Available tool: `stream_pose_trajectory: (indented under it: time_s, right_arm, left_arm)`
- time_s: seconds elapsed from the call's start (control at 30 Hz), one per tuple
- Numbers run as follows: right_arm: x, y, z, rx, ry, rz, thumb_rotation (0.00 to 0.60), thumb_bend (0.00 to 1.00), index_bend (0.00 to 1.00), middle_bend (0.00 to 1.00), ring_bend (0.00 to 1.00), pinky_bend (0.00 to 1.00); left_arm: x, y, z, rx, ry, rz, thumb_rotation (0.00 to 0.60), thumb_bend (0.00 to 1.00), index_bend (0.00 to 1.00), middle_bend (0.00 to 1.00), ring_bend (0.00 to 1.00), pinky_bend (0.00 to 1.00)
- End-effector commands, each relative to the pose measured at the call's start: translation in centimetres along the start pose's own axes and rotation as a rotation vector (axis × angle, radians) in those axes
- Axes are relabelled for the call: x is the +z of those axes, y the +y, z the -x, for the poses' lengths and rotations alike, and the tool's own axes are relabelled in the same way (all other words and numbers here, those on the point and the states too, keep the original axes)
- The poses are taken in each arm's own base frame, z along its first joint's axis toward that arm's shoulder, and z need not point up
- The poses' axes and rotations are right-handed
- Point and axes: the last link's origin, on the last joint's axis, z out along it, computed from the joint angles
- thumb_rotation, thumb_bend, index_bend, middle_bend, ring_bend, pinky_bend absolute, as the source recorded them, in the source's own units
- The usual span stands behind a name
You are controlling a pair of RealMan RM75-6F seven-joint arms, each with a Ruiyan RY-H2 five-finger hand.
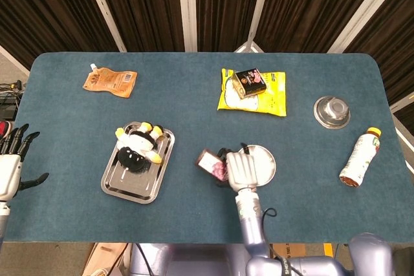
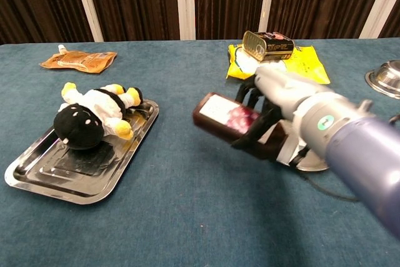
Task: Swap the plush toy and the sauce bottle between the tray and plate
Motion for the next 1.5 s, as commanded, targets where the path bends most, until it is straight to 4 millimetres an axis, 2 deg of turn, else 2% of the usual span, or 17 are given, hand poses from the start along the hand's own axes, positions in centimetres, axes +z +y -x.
stream_pose_trajectory:
  time_s: [0.03, 0.33, 0.73, 0.83, 0.93, 1.0, 1.1, 1.17, 1.37, 1.5]
  right_arm:
    - [0.4, 1.8, -1.2, -0.004, 0.001, 0.03, 0.6, 0.18, 0.51, 0.65, 0.63, 0.13]
    - [1.9, 5.3, -2.3, -0.062, -0.022, 0.064, 0.6, 0.18, 0.51, 0.65, 0.6, 0.09]
    - [3.7, 8.9, -1.8, -0.071, -0.073, 0.146, 0.6, 0.18, 0.51, 0.61, 0.52, 0.04]
    - [3.8, 9.3, -1.9, -0.074, -0.074, 0.159, 0.6, 0.18, 0.49, 0.54, 0.45, 0.01]
    - [3.6, 9.5, -2.1, -0.1, -0.079, 0.164, 0.6, 0.15, 0.39, 0.42, 0.34, 0.0]
    - [3.2, 9.5, -2.2, -0.113, -0.095, 0.161, 0.6, 0.09, 0.3, 0.3, 0.24, 0.0]
    - [2.7, 9.3, -2.5, -0.116, -0.12, 0.159, 0.6, 0.04, 0.2, 0.17, 0.14, 0.0]
    - [2.3, 9.0, -2.9, -0.1, -0.131, 0.154, 0.6, 0.02, 0.16, 0.12, 0.11, 0.0]
    - [0.7, 8.1, -4.6, -0.063, -0.126, 0.119, 0.6, 0.0, 0.11, 0.06, 0.07, 0.0]
    - [-0.3, 8.9, -7.0, -0.021, -0.021, 0.114, 0.6, 0.0, 0.11, 0.06, 0.07, 0.0]
  left_arm:
    - [0.0, 0.1, 0.0, 0.002, 0.003, -0.002, 0.6, 0.04, 0.16, 0.0, 0.0, 0.1]
    - [-0.3, 0.4, 0.2, 0.024, 0.014, -0.007, 0.6, 0.04, 0.16, 0.0, 0.0, 0.1]
    - [-0.3, 0.6, 0.4, 0.043, 0.024, -0.017, 0.6, 0.04, 0.16, 0.0, 0.0, 0.1]
    - [-0.3, 0.6, 0.4, 0.046, 0.024, -0.018, 0.6, 0.04, 0.16, 0.0, 0.0, 0.1]
    - [-0.3, 0.6, 0.5, 0.047, 0.022, -0.018, 0.6, 0.04, 0.16, 0.0, 0.0, 0.1]
    - [-0.3, 0.7, 0.5, 0.048, 0.022, -0.017, 0.6, 0.04, 0.16, 0.0, 0.0, 0.1]
    - [-0.3, 0.7, 0.5, 0.048, 0.022, -0.017, 0.6, 0.04, 0.16, 0.0, 0.0, 0.1]
    - [-0.3, 0.7, 0.5, 0.047, 0.024, -0.017, 0.6, 0.04, 0.16, 0.0, 0.0, 0.1]
    - [-0.3, 0.6, 0.4, 0.048, 0.024, -0.016, 0.6, 0.04, 0.16, 0.0, 0.0, 0.1]
    - [-0.4, 0.4, 0.4, 0.055, 0.012, -0.02, 0.6, 0.04, 0.16, 0.0, 0.0, 0.1]
